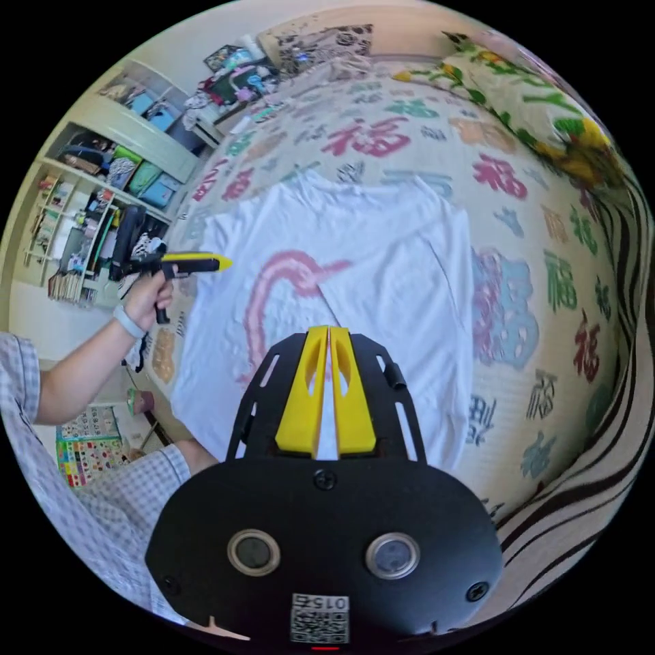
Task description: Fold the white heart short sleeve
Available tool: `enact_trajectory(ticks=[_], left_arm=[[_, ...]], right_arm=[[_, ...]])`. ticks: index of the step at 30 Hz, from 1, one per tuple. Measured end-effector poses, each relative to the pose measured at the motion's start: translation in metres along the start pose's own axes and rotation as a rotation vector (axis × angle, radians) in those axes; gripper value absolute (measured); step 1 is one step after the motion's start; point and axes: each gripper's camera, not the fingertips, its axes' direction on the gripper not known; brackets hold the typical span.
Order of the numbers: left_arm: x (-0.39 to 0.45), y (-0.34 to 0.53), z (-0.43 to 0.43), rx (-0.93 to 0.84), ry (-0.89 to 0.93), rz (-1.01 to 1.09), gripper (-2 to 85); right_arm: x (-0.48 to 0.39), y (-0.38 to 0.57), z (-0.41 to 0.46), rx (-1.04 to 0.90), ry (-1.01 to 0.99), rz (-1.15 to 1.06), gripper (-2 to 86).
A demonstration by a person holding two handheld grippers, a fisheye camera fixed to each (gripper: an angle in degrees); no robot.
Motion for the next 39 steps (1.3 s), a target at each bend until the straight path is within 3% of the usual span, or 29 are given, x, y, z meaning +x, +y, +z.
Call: enact_trajectory(ticks=[5,12,17,23,28,33,39], left_arm=[[-0.065,0.071,-0.071,0.076,-0.097,-0.298,1.7],[-0.109,0.107,-0.108,0.158,-0.02,-0.467,6.1],[-0.123,0.114,-0.109,0.206,0.131,-0.544,7.6],[-0.114,0.114,-0.118,0.229,0.18,-0.542,7.1],[-0.111,0.126,-0.126,0.257,0.206,-0.586,1.5],[-0.095,0.139,-0.144,0.288,0.208,-0.55,-0.3],[-0.035,0.149,-0.185,0.333,0.092,-0.442,-0.5]], right_arm=[[-0.09,-0.116,0.024,0.025,-0.06,-0.24,1.9],[-0.216,-0.23,0.098,-0.077,-0.123,-0.452,4.9],[-0.294,-0.287,0.173,-0.208,-0.027,-0.51,4.9],[-0.339,-0.336,0.228,-0.28,0.065,-0.484,6.3],[-0.349,-0.36,0.27,-0.383,0.111,-0.422,3.1],[-0.353,-0.371,0.263,-0.356,0.109,-0.453,-0.7],[-0.334,-0.373,0.195,-0.212,0.059,-0.459,-0.9]])
